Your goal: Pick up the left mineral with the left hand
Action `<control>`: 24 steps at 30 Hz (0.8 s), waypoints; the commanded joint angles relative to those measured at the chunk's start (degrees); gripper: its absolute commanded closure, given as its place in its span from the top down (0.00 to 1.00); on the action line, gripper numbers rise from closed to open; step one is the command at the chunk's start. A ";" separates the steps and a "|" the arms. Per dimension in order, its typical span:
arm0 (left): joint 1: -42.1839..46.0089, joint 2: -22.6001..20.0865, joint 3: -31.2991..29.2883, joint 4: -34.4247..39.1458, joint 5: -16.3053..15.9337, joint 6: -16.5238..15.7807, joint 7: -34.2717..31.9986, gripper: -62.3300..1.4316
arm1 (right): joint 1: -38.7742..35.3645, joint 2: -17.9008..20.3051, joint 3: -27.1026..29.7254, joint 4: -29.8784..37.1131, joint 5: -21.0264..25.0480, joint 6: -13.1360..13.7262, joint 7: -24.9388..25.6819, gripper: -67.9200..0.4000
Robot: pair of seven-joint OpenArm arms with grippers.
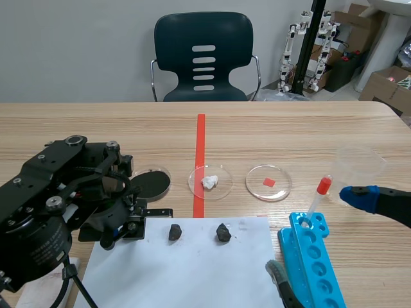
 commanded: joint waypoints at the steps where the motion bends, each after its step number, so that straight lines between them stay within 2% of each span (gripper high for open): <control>1: -0.31 0.17 0.11 0.35 0.15 0.31 -1.57 0.39 | 0.17 0.00 0.31 1.31 0.68 -0.26 0.90 1.00; 4: -0.31 0.17 0.11 0.35 0.24 0.31 -1.84 0.57 | 0.17 0.00 0.31 1.31 0.68 -0.26 0.90 1.00; 7: -0.33 0.28 0.11 0.35 0.57 0.37 -2.43 0.67 | 0.17 0.00 0.31 1.31 0.68 -0.26 0.90 1.00; 15: -1.31 0.28 0.11 0.35 0.57 0.33 -3.04 0.68 | 0.17 0.00 0.31 1.31 0.68 -0.26 0.87 1.00; 24: -1.90 0.28 0.11 -0.42 0.98 0.33 -0.48 0.67 | 0.17 0.00 0.31 1.31 0.68 -0.26 0.90 1.00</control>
